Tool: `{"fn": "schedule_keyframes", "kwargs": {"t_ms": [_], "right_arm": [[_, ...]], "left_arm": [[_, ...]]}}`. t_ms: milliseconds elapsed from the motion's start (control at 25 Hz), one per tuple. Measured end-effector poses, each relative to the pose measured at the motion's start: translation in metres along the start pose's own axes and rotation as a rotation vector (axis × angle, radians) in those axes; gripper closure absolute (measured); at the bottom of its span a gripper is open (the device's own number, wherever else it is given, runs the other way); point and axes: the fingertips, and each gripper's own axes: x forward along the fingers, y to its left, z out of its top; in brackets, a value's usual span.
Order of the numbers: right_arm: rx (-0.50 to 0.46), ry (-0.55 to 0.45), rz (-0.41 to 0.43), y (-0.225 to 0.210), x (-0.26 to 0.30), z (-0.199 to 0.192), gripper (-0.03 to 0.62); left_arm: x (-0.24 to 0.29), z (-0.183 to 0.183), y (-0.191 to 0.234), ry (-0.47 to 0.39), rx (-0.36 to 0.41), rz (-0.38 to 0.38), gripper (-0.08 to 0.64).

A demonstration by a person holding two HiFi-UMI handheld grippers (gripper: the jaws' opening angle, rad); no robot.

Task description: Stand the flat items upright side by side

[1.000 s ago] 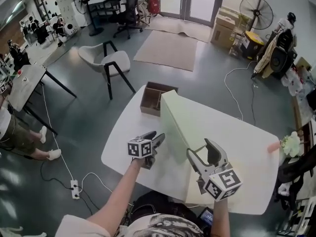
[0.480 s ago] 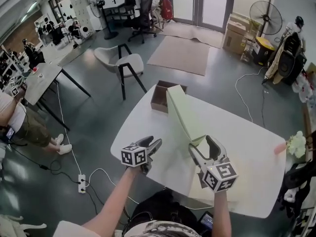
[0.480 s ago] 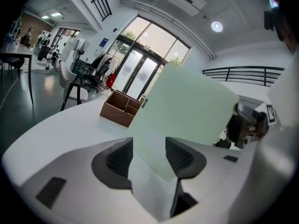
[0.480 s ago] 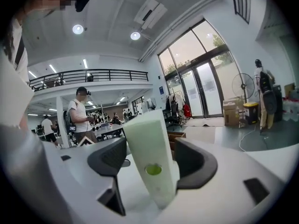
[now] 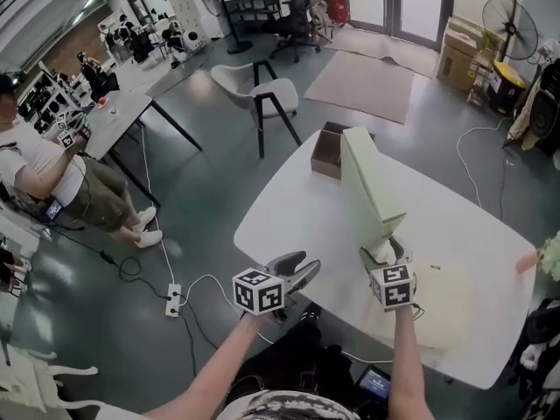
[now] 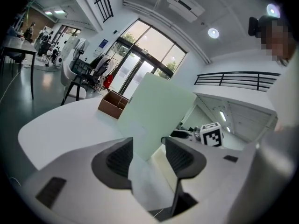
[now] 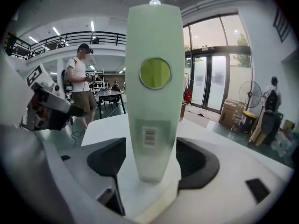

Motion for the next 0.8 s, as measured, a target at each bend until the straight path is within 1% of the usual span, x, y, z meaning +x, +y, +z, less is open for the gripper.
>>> {"fn": "schedule_keyframes", "kwargs": {"t_ms": [120, 160, 240, 360, 480, 640, 800], "right_arm": [[0.025, 0.017, -0.031, -0.005, 0.010, -0.004, 0.265], [0.036, 0.016, -0.047, -0.006, 0.011, -0.005, 0.280], [0.064, 0.009, -0.074, -0.004, 0.012, -0.005, 0.282], [0.125, 0.004, -0.133, 0.005, 0.008, -0.009, 0.289], [0.209, 0.004, -0.230, 0.016, 0.004, -0.010, 0.295], [0.311, 0.012, -0.374, 0.032, 0.003, -0.006, 0.298], [0.424, 0.030, -0.519, 0.043, 0.007, -0.005, 0.301]], "left_arm": [[-0.012, -0.006, 0.002, 0.017, 0.009, -0.003, 0.348], [-0.014, -0.006, 0.005, 0.020, 0.011, -0.004, 0.348], [-0.018, -0.003, 0.011, 0.022, 0.014, -0.010, 0.348], [-0.021, 0.005, 0.019, 0.020, 0.013, -0.051, 0.348], [-0.023, 0.017, 0.028, 0.039, 0.032, -0.105, 0.348], [-0.027, 0.038, 0.047, 0.084, 0.104, -0.167, 0.348], [-0.029, 0.052, 0.067, 0.127, 0.152, -0.237, 0.348]]}}
